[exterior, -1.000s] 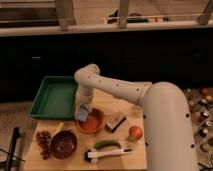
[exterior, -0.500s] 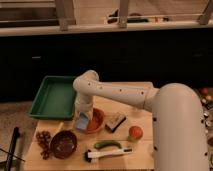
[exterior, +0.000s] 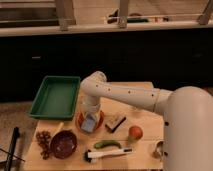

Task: Wipe red bowl with sponge

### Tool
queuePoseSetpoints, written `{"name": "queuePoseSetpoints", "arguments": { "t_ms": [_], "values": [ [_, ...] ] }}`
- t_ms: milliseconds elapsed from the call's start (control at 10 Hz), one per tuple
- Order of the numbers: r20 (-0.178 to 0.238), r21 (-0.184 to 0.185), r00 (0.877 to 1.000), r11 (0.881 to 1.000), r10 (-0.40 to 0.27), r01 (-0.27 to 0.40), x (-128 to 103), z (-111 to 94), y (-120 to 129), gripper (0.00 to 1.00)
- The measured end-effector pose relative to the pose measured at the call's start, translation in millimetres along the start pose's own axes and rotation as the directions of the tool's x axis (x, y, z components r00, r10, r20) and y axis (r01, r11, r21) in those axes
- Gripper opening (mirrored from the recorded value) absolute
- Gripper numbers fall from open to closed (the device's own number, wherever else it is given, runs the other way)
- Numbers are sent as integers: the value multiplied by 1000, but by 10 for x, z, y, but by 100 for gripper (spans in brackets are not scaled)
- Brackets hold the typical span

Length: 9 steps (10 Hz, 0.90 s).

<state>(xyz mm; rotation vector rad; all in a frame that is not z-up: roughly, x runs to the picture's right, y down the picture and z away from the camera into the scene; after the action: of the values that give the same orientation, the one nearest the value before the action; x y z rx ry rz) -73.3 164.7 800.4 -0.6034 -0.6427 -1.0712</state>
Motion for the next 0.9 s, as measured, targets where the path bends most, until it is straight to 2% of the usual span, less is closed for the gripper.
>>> {"name": "queuePoseSetpoints", "arguments": {
  "t_ms": [100, 300, 600, 900],
  "values": [
    [-4, -1, 1000, 1000, 31, -31, 59, -21, 130, 0],
    [-19, 8, 998, 998, 65, -65, 147, -48, 201, 0],
    [-46, 34, 996, 996, 78, -76, 347, -132, 140, 0],
    [-54, 63, 997, 996, 59, -56, 518, -155, -38, 0]
  ]
}}
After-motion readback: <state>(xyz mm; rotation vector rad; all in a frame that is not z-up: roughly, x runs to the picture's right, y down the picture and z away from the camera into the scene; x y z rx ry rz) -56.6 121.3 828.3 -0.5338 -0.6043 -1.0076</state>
